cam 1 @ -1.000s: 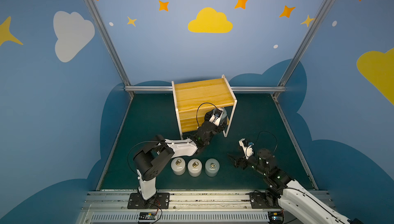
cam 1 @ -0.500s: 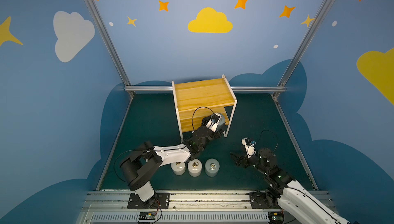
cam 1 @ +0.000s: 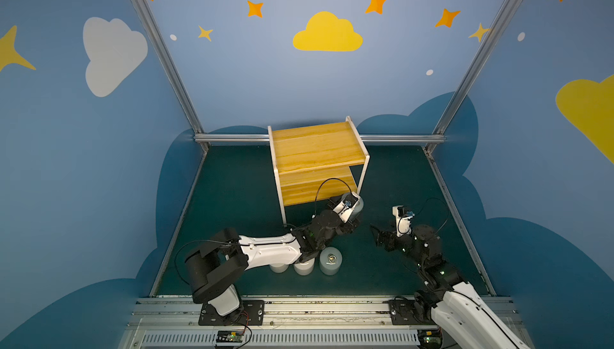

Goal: Remove the tea canisters from the shelf
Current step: Pick up the tea canister from the shelf, then place the tea canister at the center of the board.

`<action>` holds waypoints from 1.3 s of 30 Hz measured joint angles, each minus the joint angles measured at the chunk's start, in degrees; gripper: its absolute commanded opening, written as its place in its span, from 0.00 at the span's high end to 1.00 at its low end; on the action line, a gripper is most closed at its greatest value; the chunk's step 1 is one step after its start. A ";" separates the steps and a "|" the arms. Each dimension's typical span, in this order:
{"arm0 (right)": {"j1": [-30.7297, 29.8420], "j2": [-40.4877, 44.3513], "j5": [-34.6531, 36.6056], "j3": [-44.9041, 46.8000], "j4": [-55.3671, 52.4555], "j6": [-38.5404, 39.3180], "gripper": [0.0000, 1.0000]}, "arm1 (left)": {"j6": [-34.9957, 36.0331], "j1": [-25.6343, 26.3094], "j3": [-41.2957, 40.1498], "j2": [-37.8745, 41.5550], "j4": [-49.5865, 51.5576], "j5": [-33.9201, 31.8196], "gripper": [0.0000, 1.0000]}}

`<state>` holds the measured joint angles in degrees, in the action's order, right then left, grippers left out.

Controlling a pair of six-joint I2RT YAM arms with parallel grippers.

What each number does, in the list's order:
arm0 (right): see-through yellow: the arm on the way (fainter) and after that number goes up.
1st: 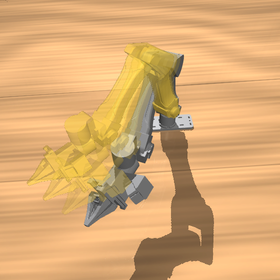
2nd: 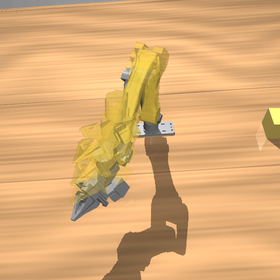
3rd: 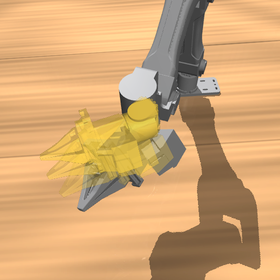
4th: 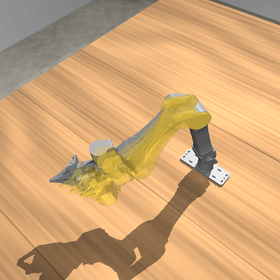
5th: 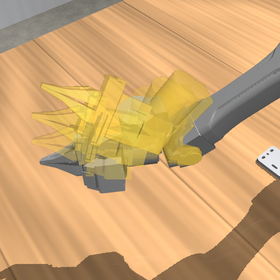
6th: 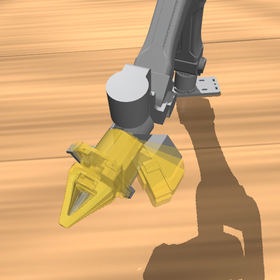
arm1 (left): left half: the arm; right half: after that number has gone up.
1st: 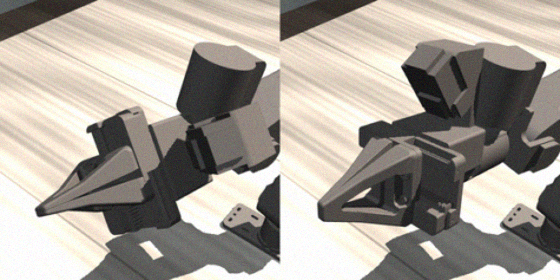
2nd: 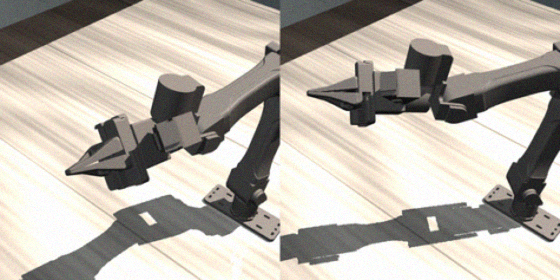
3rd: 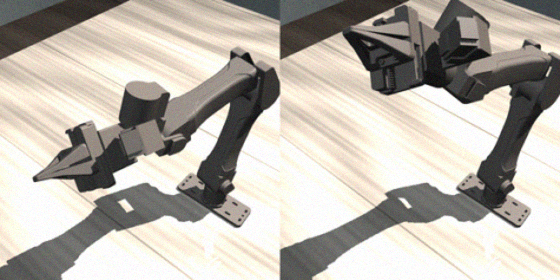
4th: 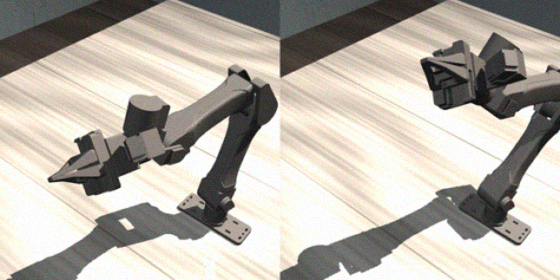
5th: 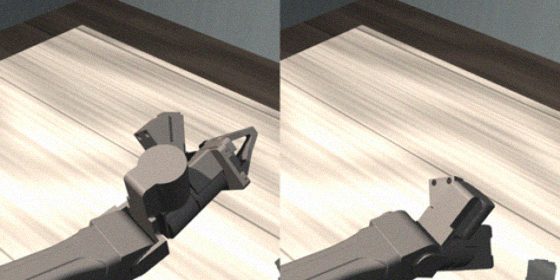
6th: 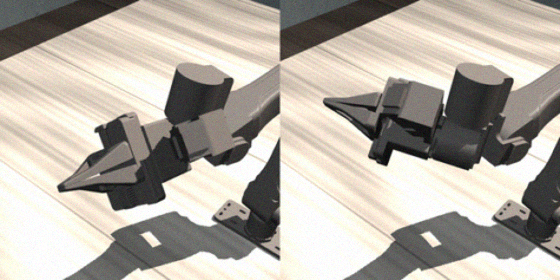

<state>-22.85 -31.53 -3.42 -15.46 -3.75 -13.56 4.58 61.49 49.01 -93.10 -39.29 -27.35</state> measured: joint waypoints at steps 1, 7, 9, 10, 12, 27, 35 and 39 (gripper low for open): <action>0.48 -0.07 0.48 -0.42 -0.50 -0.48 0.08 | -0.09 0.94 0.17 0.00 0.15 -0.98 0.33; 2.49 -0.04 3.26 -1.90 -1.70 -3.10 0.08 | -1.70 6.93 0.96 0.00 0.37 -7.04 0.33; 3.02 -0.15 3.87 -2.36 -2.29 -3.67 0.08 | -2.08 8.90 1.31 -0.04 0.39 -8.79 0.33; 3.30 -0.37 4.04 -2.60 -2.58 -4.04 0.08 | -2.25 10.14 1.75 -0.26 0.33 -9.99 0.33; 3.69 -0.61 4.48 -3.06 -3.43 -4.46 0.08 | -2.47 12.22 2.62 -0.85 0.24 -12.09 0.33; 4.92 2.03 7.65 -4.31 -9.16 -6.25 0.08 | -11.41 21.46 3.82 -6.86 0.26 -28.04 0.26; 5.31 2.32 7.98 -4.33 -10.78 -6.99 0.08 | -17.53 24.35 3.82 -10.84 1.03 -32.96 0.25; 5.57 2.32 8.15 -4.33 -10.86 -6.99 0.08 | -19.52 25.53 3.82 -11.21 1.49 -34.97 0.25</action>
<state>-17.28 -29.21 4.73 -19.79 -14.61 -20.56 -14.94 87.02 52.84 -104.31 -37.80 -62.33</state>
